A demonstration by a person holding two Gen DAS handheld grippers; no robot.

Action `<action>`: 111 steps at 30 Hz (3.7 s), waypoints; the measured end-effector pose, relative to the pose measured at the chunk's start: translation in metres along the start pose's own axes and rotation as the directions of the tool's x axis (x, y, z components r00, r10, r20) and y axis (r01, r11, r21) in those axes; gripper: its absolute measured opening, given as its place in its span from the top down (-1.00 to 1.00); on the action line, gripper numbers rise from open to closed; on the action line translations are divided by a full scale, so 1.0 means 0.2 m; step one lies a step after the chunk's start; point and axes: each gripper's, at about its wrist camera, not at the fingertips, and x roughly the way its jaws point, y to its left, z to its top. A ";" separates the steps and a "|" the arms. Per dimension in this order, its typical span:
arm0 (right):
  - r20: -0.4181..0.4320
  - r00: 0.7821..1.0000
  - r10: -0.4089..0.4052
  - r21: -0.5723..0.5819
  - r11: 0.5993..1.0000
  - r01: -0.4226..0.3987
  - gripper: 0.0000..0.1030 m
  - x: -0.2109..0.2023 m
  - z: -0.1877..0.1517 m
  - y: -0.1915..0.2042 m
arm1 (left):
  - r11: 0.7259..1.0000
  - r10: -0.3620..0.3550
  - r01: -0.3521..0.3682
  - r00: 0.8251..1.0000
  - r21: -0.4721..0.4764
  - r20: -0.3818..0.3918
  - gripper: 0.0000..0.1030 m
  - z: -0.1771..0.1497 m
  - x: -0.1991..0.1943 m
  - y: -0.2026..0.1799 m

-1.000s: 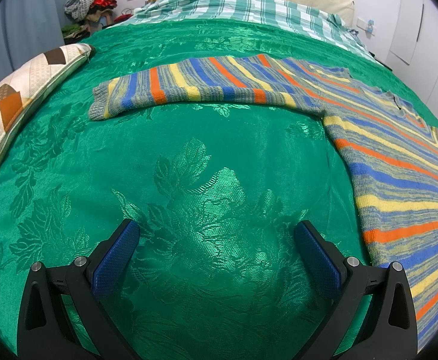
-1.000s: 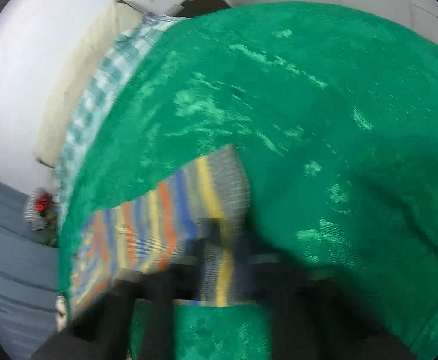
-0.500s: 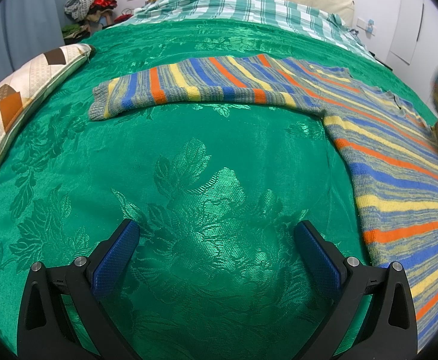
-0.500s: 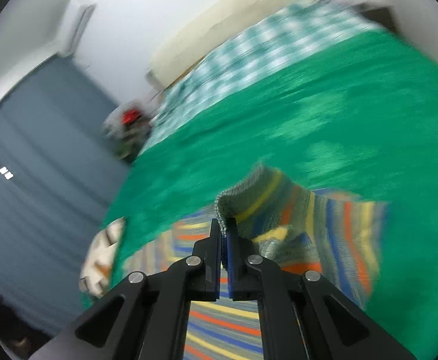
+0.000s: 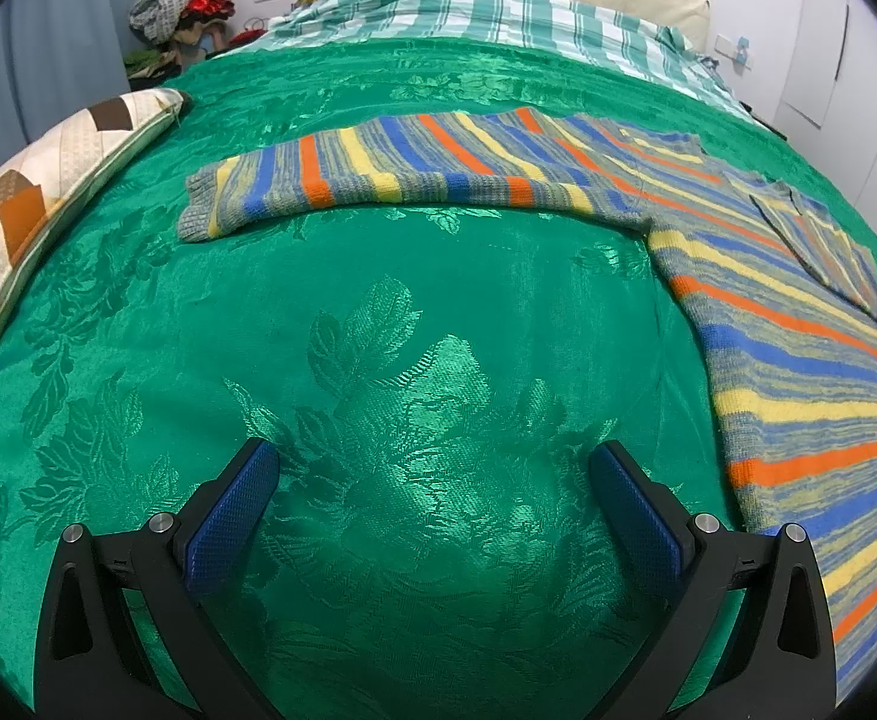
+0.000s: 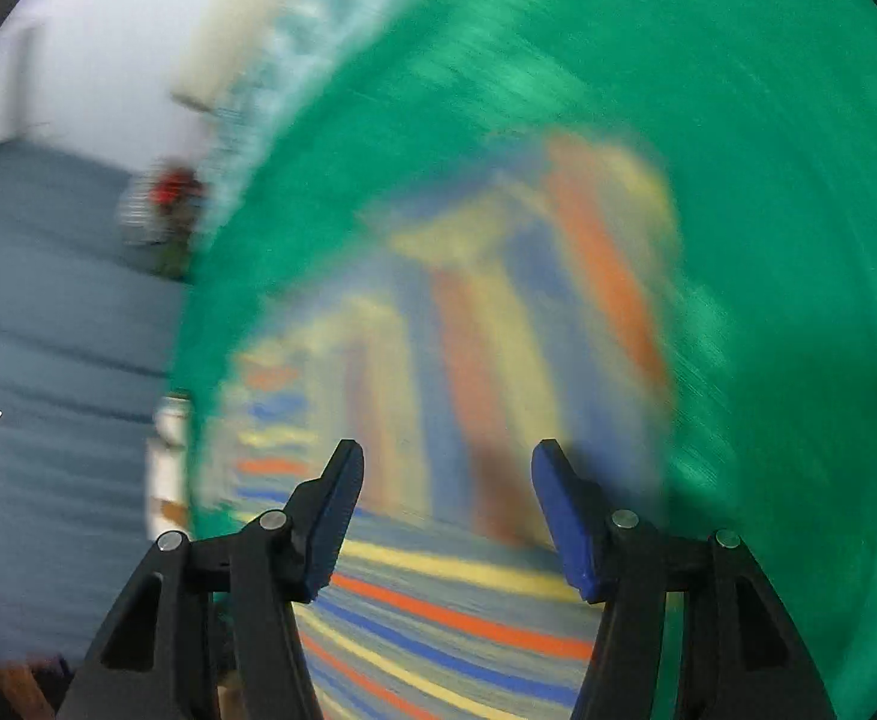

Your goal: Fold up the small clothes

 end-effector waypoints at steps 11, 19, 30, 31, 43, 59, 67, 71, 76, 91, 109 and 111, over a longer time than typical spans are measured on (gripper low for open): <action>0.105 0.994 0.024 -0.188 0.982 -0.004 -0.10 -0.10 -0.09 0.21 | 1.000 -0.007 0.007 0.999 -0.008 -0.032 -0.99 0.04 0.03 0.02; 0.186 0.968 -0.168 -0.194 0.960 0.203 -0.32 -0.06 -0.29 0.19 | 0.992 -0.110 0.105 0.990 -0.065 -0.083 -0.99 0.10 -0.07 0.16; 0.267 0.961 -0.072 -0.356 0.919 0.168 -0.47 -0.34 -1.02 0.31 | 0.794 -0.226 0.191 0.974 -0.578 0.011 -0.66 0.49 0.26 0.82; 0.267 0.961 -0.065 -0.351 0.923 0.160 -0.47 -0.34 -1.07 0.31 | 0.794 -0.211 0.185 0.977 -0.578 0.023 -0.35 0.51 0.29 0.83; 0.381 0.923 -0.059 -0.327 0.925 0.195 -0.47 -0.41 -1.34 0.27 | 0.952 -0.261 0.280 0.953 -0.119 0.157 0.91 1.01 -0.06 0.07; 0.374 0.925 -0.063 -0.297 0.937 0.184 -0.47 -0.41 -1.34 0.12 | 0.846 -0.498 0.520 0.850 0.117 -0.175 -0.39 0.58 0.06 -0.98; 0.267 0.963 0.023 -0.275 0.960 0.053 -0.47 -0.42 -1.09 0.24 | 0.940 -0.338 0.337 0.941 -0.048 -0.023 -0.40 0.66 0.08 -0.41; 0.189 0.973 0.135 -0.260 0.962 -0.083 -0.46 -0.27 -0.64 0.45 | 0.979 -0.182 0.194 0.973 0.069 -0.142 -0.36 0.54 0.32 -0.45; 0.069 0.988 0.135 -0.111 0.986 -0.127 -0.11 0.09 -0.14 0.50 | 0.986 -0.152 0.154 0.988 0.068 -0.037 -0.48 0.43 0.17 -0.30; 0.143 0.990 -0.011 -0.288 0.956 0.052 0.91 0.31 0.04 0.68 | 0.967 -0.185 0.203 0.975 -0.156 0.124 -0.81 0.21 0.13 0.14; 0.061 0.995 0.076 -0.475 0.879 -0.038 0.26 0.22 -0.14 0.70 | 0.968 -0.196 0.216 0.969 -0.129 0.148 -0.87 0.34 0.00 0.03; -0.017 0.998 -0.054 -0.536 0.843 0.037 0.26 0.36 -0.19 0.70 | 0.963 -0.227 0.245 0.962 -0.113 0.151 -0.86 0.42 -0.03 -0.04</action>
